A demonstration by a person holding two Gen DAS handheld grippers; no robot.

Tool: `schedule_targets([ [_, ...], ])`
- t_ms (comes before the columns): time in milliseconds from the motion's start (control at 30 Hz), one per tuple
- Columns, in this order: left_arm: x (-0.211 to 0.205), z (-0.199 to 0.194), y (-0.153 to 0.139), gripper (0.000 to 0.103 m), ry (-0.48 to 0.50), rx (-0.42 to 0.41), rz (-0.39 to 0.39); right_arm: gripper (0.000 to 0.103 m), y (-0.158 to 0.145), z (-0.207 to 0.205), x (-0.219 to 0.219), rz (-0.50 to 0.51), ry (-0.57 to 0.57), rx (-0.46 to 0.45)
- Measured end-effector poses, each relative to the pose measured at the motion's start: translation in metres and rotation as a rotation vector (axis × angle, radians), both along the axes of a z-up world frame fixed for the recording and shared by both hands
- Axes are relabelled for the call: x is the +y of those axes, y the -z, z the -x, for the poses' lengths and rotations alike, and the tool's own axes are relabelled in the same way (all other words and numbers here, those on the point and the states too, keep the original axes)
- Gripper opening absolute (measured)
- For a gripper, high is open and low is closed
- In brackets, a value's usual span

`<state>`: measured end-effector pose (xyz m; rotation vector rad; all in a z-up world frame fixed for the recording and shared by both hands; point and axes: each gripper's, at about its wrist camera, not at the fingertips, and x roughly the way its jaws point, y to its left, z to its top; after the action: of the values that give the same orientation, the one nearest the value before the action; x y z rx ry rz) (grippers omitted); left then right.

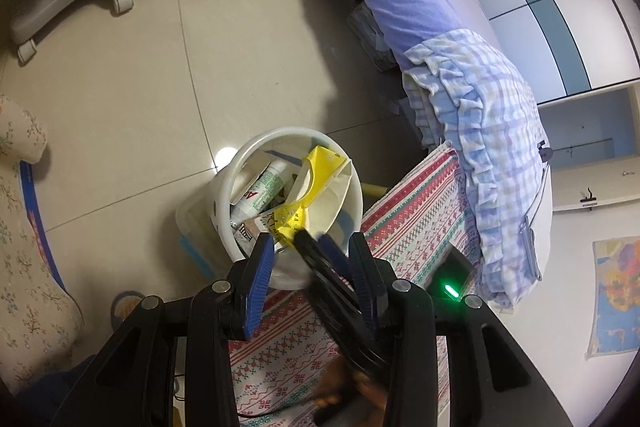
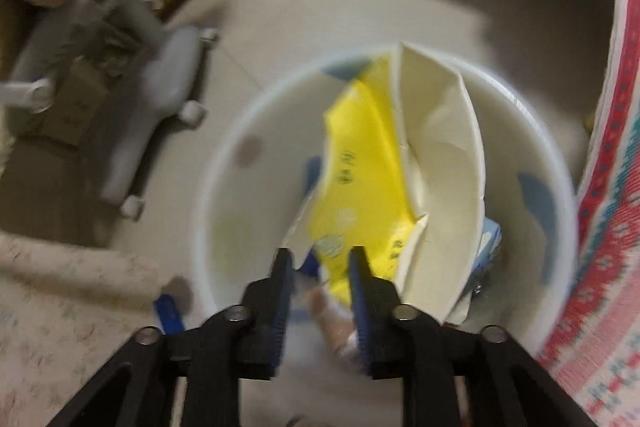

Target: Collect trash

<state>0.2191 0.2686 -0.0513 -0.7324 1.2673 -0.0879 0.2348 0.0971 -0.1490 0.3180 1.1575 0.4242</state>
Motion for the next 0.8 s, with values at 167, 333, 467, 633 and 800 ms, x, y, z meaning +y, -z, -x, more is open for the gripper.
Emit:
schedule_targets([
  [167, -0.009, 0.005, 0.002, 0.041, 0.013, 0.019, -0.076, 0.039, -0.029, 0.025, -0.041, -0.006, -0.006, -0.023],
  [333, -0.019, 0.018, -0.001, 0.042, 0.036, 0.003, -0.183, 0.045, -0.055, 0.061, -0.074, 0.029, -0.020, -0.071],
  [467, -0.031, 0.039, -0.014, 0.055, 0.054, -0.041, -0.253, 0.050, -0.079, 0.099, -0.093, 0.041, -0.070, -0.110],
  [633, -0.067, 0.080, -0.039, 0.072, 0.135, -0.151, -0.363, 0.059, -0.113, 0.143, -0.125, 0.071, -0.075, -0.163],
  [800, -0.094, 0.126, -0.049, 0.076, 0.171, -0.238, -0.477, 0.073, -0.139, 0.191, -0.153, 0.095, -0.079, -0.284],
])
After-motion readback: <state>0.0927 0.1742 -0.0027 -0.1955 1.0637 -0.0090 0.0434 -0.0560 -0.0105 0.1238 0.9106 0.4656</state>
